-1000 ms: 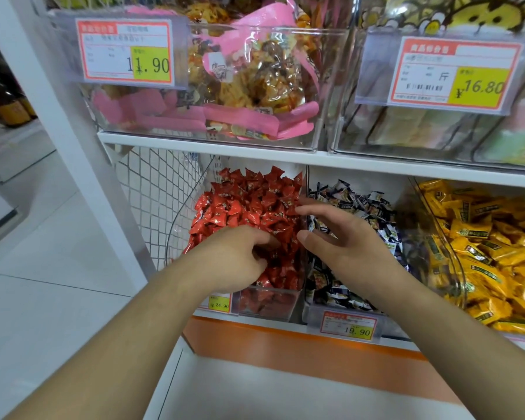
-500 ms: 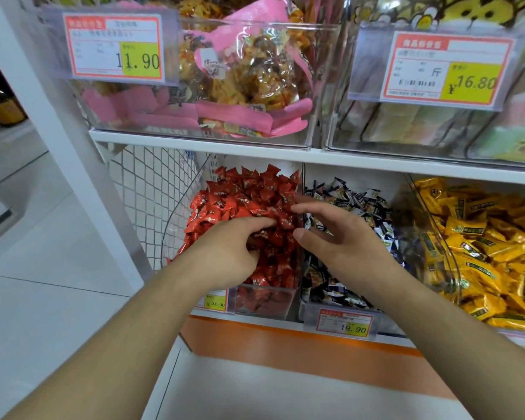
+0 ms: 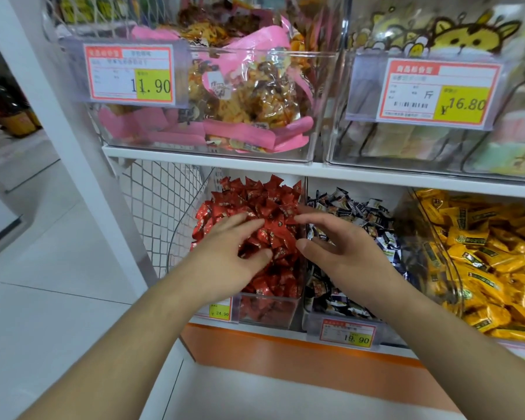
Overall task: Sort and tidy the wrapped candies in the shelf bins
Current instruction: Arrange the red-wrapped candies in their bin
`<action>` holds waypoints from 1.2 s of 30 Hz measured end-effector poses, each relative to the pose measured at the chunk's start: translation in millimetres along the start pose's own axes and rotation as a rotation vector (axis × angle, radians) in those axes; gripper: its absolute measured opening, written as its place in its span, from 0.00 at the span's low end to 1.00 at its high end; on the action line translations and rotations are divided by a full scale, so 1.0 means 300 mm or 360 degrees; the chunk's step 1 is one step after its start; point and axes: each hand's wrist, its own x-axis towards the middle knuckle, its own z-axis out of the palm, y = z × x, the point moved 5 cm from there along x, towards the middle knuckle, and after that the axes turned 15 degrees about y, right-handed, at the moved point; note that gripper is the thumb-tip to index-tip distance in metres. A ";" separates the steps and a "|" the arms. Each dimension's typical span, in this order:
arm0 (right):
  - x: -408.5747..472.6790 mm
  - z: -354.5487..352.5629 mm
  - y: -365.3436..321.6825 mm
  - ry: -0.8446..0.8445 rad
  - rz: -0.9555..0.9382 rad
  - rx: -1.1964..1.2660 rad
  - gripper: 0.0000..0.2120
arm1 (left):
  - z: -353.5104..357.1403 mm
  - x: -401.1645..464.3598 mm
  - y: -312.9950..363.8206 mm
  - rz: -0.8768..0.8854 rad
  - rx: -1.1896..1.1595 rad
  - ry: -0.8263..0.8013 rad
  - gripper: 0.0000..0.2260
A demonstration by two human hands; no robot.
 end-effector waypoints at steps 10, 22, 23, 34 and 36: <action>-0.003 -0.002 -0.007 0.0022 -0.0026 0.0002 0.14 | 0.065 -0.004 0.055 0.0175 -0.0055 -0.0176 0.34; -0.005 0.003 -0.001 -0.0007 0.0050 0.0042 0.14 | 0.014 0.003 -0.007 -0.0013 0.0048 -0.0005 0.34; -0.006 0.002 -0.004 0.0000 0.0045 0.0044 0.14 | 0.035 -0.002 -0.006 -0.0019 0.0070 -0.0102 0.36; -0.008 0.000 -0.012 0.0029 0.0051 0.0059 0.14 | 0.029 0.002 0.018 0.0281 -0.0073 0.0107 0.30; -0.010 0.001 -0.015 0.0027 0.0056 0.0075 0.14 | 0.021 0.008 0.022 0.0295 -0.0053 0.0193 0.30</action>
